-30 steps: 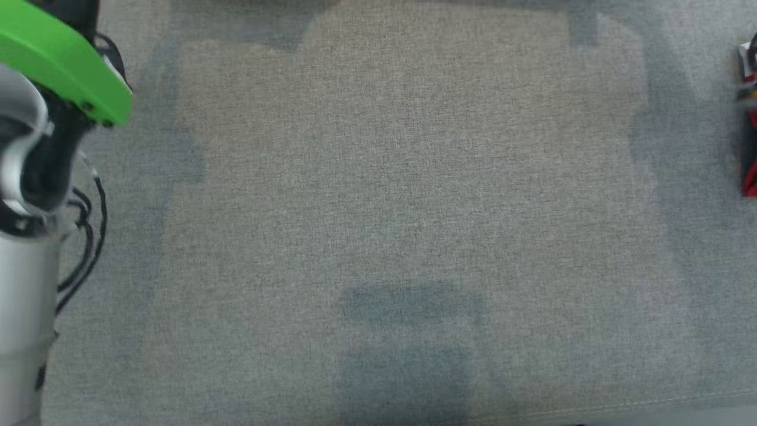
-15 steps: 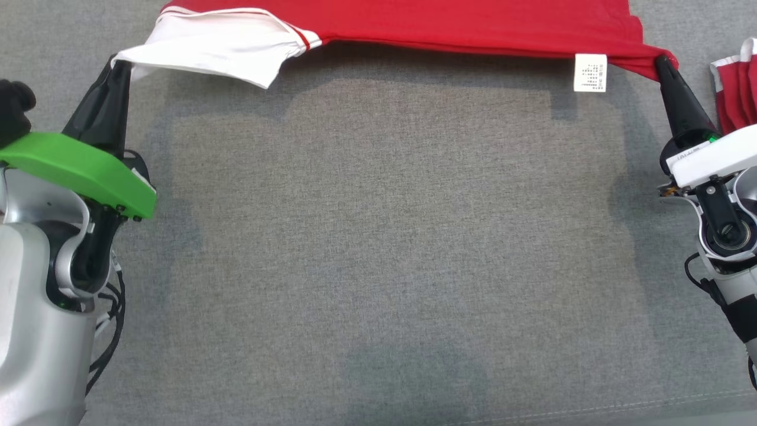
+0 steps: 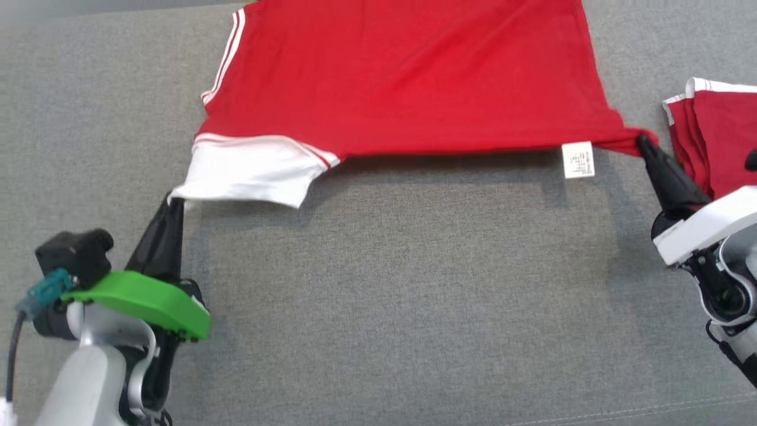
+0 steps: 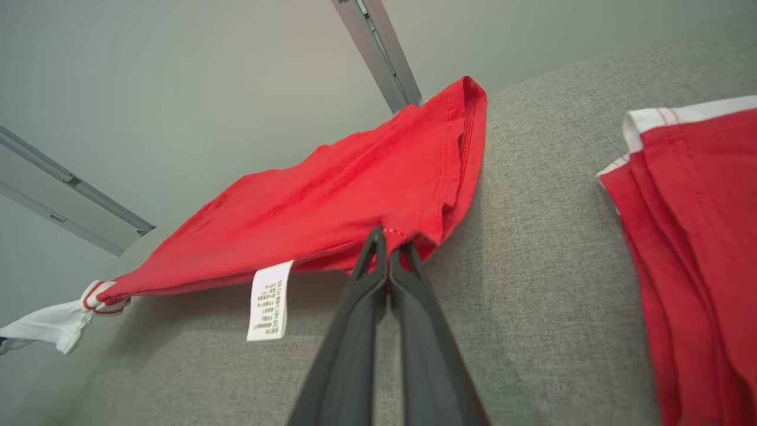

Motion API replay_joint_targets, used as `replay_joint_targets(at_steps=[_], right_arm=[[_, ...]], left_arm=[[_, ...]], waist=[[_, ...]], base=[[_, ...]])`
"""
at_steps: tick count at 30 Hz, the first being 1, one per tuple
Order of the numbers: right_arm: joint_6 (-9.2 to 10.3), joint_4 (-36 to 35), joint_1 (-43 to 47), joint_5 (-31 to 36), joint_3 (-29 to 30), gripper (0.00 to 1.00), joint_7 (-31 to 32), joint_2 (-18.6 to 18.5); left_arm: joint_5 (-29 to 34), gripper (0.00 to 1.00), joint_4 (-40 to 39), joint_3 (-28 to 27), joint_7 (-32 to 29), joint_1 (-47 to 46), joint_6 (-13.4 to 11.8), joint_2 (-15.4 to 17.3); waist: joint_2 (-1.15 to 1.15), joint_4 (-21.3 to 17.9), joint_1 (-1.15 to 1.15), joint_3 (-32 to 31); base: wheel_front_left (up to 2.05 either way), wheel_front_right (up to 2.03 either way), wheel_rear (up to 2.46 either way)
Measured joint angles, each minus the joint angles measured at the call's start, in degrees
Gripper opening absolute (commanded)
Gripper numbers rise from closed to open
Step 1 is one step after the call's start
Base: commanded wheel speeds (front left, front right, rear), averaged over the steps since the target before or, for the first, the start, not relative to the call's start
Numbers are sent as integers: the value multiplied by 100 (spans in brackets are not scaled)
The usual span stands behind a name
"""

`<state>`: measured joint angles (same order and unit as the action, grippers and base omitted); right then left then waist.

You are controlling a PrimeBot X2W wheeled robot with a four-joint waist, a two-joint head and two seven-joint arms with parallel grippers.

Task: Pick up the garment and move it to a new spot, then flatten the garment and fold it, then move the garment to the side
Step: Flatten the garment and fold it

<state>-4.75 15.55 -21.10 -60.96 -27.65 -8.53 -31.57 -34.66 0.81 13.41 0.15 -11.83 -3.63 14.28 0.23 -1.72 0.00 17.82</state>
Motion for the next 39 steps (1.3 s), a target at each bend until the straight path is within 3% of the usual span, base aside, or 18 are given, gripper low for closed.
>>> replay_joint_targets(at_steps=[5, 15, 39], right_arm=[[-3, 45, 354, 310, -230, 0, -10, -188], [-22, 33, 930, 409, -328, 0, -187, -232], [21, 430, 1162, 895, -791, 0, -305, 5]], left_arm=[[-43, 0, -58, 35, 199, 736, -105, -261], [-27, 0, -260, -26, 335, 1543, -172, -215], [10, 0, -611, -25, 134, 2030, -202, -98]], waist=[[0, 20, 0, -292], [0, 63, 0, -552], [0, -90, 0, 68]], base=[[0, 0, 0], [0, 0, 0], [0, 0, 0]])
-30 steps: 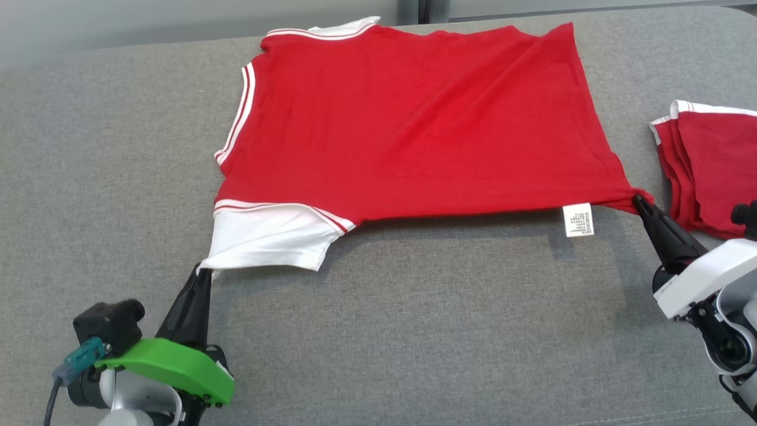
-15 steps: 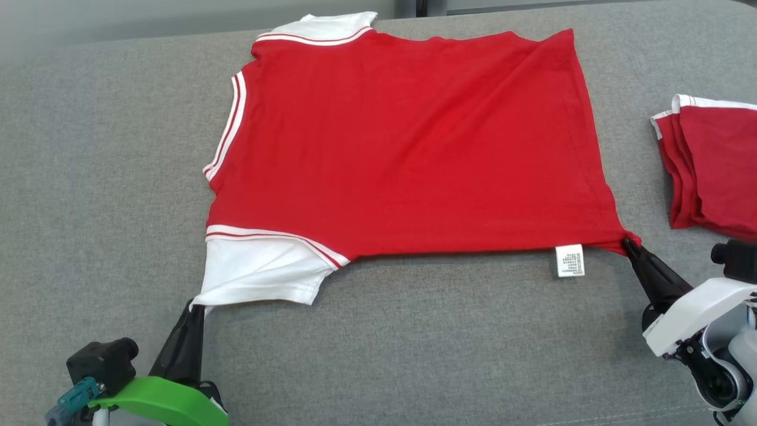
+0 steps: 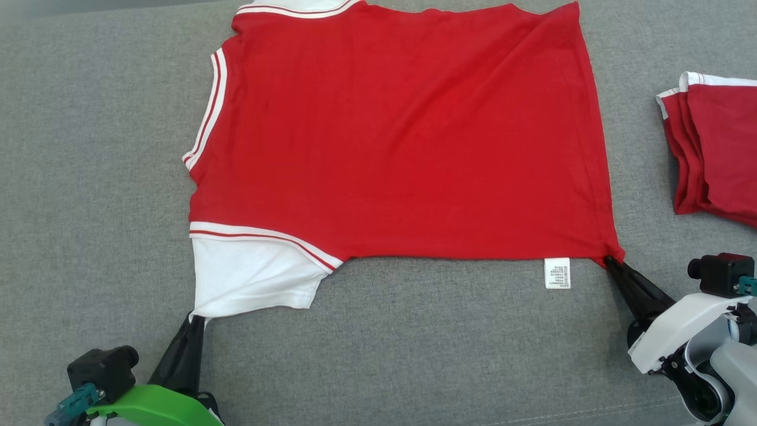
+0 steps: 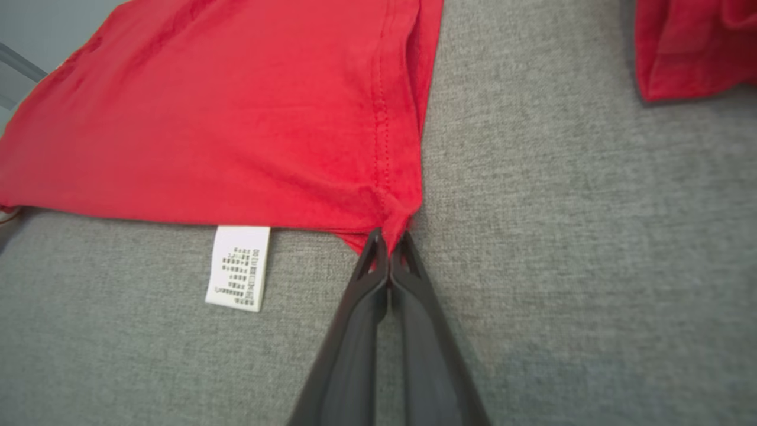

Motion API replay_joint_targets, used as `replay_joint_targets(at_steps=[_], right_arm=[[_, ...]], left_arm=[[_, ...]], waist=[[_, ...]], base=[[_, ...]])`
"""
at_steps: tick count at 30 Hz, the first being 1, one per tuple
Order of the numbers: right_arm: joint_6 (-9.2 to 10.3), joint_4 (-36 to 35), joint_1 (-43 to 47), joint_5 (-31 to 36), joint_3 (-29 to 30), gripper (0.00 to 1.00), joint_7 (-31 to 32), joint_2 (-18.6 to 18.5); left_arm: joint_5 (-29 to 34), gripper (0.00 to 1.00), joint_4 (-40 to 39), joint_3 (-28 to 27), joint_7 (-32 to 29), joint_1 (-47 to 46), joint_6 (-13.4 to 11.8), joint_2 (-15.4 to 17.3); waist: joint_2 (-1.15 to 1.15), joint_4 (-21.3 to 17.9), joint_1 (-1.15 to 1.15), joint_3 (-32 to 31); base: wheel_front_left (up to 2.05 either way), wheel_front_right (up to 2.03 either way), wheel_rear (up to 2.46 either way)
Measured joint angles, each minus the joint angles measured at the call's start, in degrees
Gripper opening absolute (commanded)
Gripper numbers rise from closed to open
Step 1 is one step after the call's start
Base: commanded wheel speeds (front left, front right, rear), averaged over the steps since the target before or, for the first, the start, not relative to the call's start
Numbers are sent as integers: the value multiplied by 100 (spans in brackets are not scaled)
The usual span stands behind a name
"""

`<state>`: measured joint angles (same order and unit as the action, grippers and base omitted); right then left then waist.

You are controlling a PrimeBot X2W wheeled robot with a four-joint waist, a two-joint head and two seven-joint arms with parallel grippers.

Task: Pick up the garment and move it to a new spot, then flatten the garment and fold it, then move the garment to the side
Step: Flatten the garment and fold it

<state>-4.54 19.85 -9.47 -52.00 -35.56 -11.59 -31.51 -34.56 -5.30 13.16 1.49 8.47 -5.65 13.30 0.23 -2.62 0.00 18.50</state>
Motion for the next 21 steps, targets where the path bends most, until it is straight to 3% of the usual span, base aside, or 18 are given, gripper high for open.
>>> replay_joint_targets(at_steps=[10, 21], right_arm=[[-24, 48, -52, 58, 32, 0, -75, -5], [-18, -91, 237, -48, 272, 0, -101, -370]], left_arm=[[-62, 0, -313, -75, -189, 6, -42, 65], [-202, 0, -825, 5, -495, 329, -42, 93]], waist=[[0, 1, 0, -28], [0, 97, 0, -213]], base=[[0, 0, 0], [0, 0, 0]])
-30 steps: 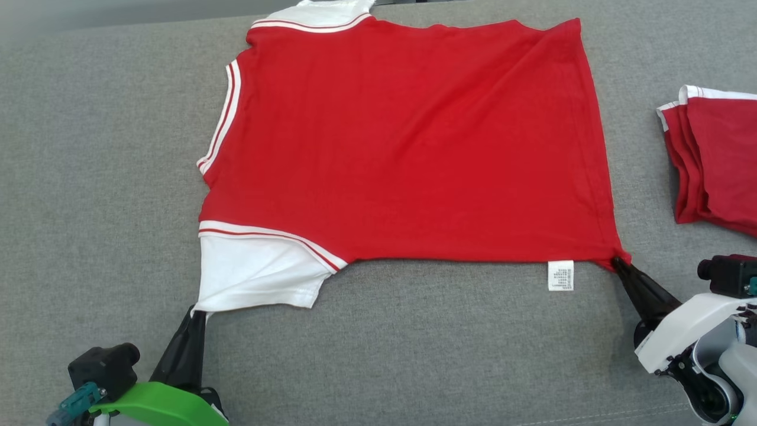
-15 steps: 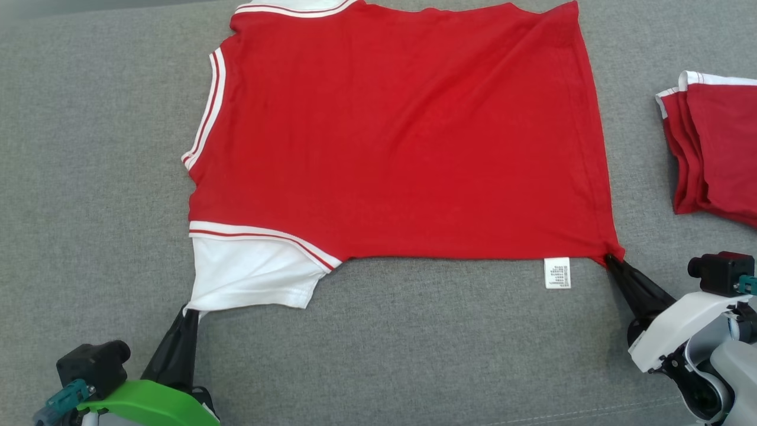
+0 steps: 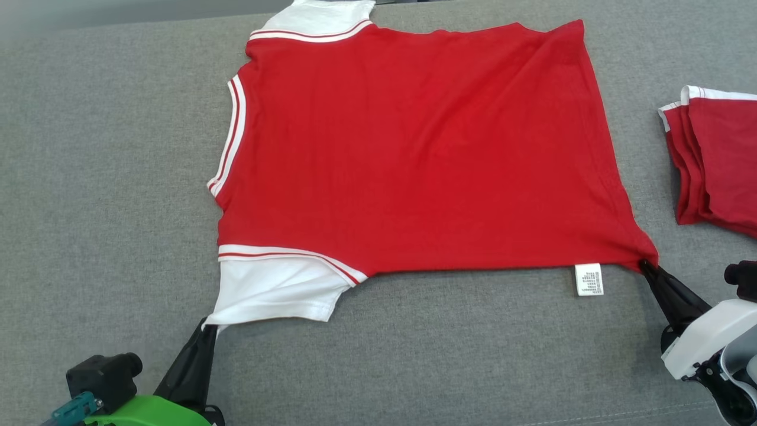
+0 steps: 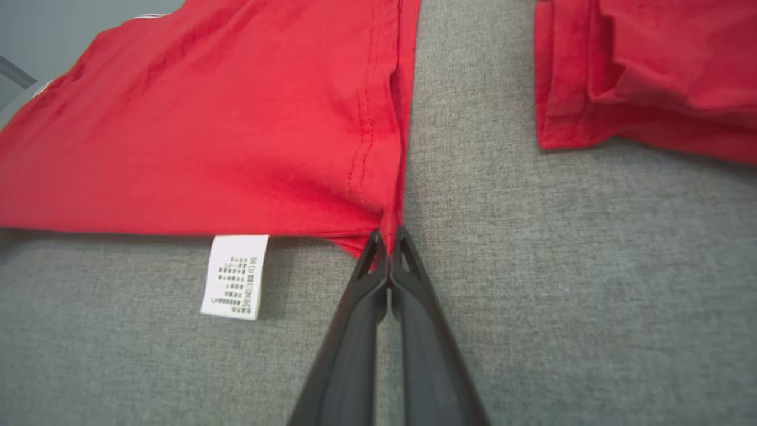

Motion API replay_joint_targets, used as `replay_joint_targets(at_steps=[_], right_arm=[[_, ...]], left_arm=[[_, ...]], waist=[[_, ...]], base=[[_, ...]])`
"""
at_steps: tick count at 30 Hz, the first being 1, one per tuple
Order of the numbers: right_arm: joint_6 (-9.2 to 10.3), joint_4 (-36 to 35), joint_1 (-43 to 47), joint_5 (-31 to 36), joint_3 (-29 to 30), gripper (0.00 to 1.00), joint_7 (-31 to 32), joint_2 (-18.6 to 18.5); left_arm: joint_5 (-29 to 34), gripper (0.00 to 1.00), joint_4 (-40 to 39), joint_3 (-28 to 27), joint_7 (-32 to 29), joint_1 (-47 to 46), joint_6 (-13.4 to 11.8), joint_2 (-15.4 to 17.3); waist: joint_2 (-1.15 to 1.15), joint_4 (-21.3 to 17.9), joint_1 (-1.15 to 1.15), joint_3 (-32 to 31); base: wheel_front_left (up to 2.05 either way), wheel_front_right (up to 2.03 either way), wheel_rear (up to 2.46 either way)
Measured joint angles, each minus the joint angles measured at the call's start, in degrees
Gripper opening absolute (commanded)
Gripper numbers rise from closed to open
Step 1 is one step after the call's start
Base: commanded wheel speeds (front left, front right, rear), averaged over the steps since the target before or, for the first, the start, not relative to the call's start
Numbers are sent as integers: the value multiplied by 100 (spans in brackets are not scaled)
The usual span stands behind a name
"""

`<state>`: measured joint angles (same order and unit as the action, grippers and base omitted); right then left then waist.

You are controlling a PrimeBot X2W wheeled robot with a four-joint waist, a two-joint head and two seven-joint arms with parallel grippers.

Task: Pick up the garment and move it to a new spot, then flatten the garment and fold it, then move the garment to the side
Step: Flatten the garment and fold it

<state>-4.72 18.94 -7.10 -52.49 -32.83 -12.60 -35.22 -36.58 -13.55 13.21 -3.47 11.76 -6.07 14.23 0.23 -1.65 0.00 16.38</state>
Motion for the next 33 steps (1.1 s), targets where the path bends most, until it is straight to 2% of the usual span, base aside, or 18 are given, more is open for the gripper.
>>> replay_joint_targets(at_steps=[10, 11, 12, 13, 14, 15, 16, 17, 20, 21, 22, 23, 24, 33], right_arm=[[8, -46, 204, -47, -132, 0, 66, -19], [22, -46, 197, -33, -152, 3, 80, -2], [22, -43, 186, -32, -164, 15, 90, 20], [23, -43, 159, 0, -197, 33, 109, 42], [27, -38, 124, 74, -238, 42, 111, 59], [27, -30, 90, 104, -256, 45, 112, 80], [27, -26, 55, 121, -281, 58, 127, 91], [29, -25, 32, 145, -294, 98, 138, 93], [35, 0, -42, 244, -336, 100, 155, 111], [36, 4, -76, 304, -350, 100, 155, 127], [36, 4, -115, 334, -368, 100, 155, 147], [37, 12, -158, 358, -396, 100, 155, 169], [44, 18, -191, 377, -405, 100, 155, 199], [237, 158, -178, 410, -291, 100, 70, 285]], left_arm=[[-54, 0, -76, 60, -226, 242, -1, 14], [-54, 0, -46, 65, -253, 242, -2, 14], [-53, 0, -7, 73, -255, 242, -2, 13], [-52, 0, 36, 86, -287, 242, -4, 15], [-52, 0, 71, 100, -304, 242, -7, 13], [-51, 4, 131, 135, -309, 240, -7, 13], [-44, 9, 186, 170, -354, 239, -7, 13], [-44, 19, 213, 183, -364, 237, -7, 8], [-43, 34, 320, 185, -406, 224, -7, -11], [-38, 45, 385, 183, -406, 214, -8, -12], [-26, 47, 422, 171, -405, 212, -8, -13], [-5, 65, 461, 167, -406, 208, -8, -10], [21, 98, 502, 167, -406, 205, -8, -8], [107, 100, 706, 165, -456, 193, -52, -18]], waist=[[0, 11, 0, 10], [0, 3, 0, 20], [0, -7, 0, 32], [0, -20, 0, 43], [0, -37, 0, 52], [0, -56, 0, 58], [0, -76, 0, 62], [0, -95, 0, 67], [0, -153, 0, 78], [0, -172, 0, 80], [0, -193, 0, 79], [0, -215, 0, 78], [0, -237, 0, 76], [0, -371, 0, -5]], base=[[0, 0, 0], [0, 0, 0], [0, 0, 0], [0, 0, 0], [0, 0, 0], [0, 0, 0], [0, 0, 0], [0, 0, 0], [0, 0, 0], [0, 0, 0], [0, 0, 0], [0, 0, 0], [0, 0, 0], [0, 0, 0]])
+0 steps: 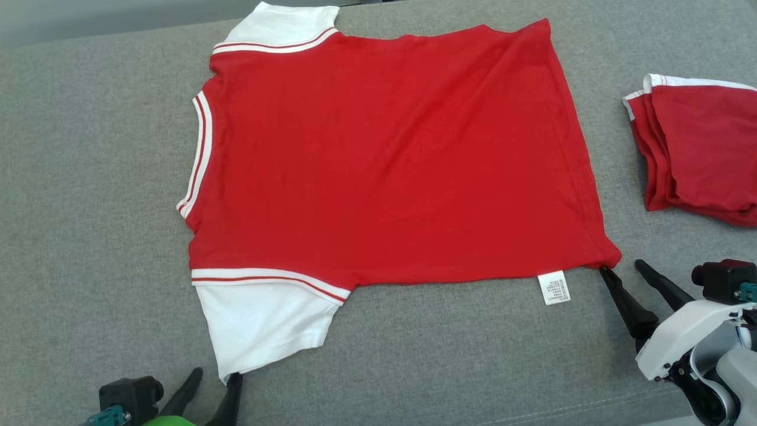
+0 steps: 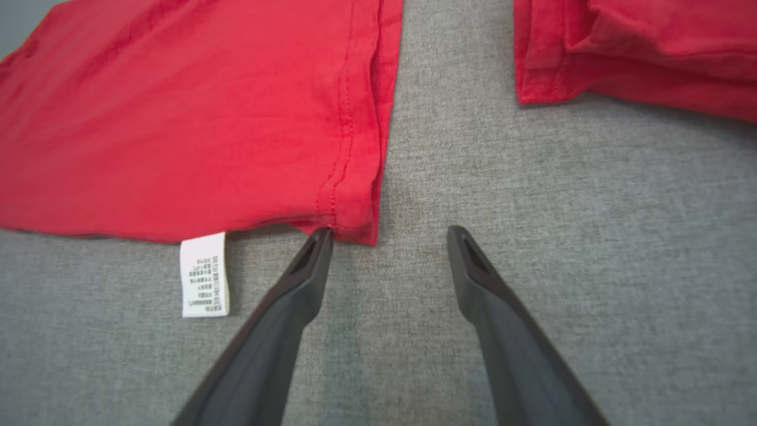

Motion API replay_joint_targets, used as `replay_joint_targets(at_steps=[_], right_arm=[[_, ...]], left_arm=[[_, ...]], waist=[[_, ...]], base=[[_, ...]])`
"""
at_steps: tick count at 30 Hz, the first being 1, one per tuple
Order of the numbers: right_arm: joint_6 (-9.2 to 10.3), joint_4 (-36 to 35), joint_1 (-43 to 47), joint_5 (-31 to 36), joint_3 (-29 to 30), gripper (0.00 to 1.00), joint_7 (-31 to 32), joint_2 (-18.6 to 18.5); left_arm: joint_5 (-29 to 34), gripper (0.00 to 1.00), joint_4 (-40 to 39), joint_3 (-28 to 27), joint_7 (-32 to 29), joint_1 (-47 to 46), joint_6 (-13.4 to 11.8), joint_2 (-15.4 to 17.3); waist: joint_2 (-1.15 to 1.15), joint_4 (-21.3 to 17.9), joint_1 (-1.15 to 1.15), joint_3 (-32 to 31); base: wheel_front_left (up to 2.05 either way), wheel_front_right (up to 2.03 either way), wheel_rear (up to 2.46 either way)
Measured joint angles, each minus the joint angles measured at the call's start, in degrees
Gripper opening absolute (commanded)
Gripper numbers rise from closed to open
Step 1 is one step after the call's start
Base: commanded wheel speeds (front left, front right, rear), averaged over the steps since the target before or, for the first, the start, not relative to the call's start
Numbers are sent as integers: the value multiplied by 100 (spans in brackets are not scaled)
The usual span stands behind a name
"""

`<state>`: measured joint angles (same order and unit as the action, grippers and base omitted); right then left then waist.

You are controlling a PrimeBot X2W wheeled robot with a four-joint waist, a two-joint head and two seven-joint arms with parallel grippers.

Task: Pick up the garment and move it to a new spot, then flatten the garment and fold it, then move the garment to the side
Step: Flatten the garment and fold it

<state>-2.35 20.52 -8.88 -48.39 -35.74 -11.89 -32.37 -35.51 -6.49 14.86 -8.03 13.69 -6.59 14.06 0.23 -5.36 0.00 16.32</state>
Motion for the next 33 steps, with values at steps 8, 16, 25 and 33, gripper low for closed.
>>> replay_joint_targets(at_steps=[8, 16, 25, 33], right_arm=[[374, -77, 129, 13, 444, 100, -221, 13], [600, -475, 127, 483, 584, 100, -229, 174], [710, -1054, 10, 1213, 984, 100, -229, 391], [800, -1278, 179, 1603, 1198, 100, -240, 660]], left_arm=[[-3, 100, 52, -312, 144, 4, -9, -47], [65, 100, 33, -587, 488, -156, -24, -29], [291, 100, 67, -557, 884, -443, -22, -34], [458, 100, 275, -513, 1325, -446, 4, -102]], waist=[[0, -6, 0, -201], [0, 17, 0, -455], [0, -12, 0, -795], [0, -40, 0, -1138]], base=[[0, 0, 0], [0, 0, 0], [0, 0, 0], [0, 0, 0]])
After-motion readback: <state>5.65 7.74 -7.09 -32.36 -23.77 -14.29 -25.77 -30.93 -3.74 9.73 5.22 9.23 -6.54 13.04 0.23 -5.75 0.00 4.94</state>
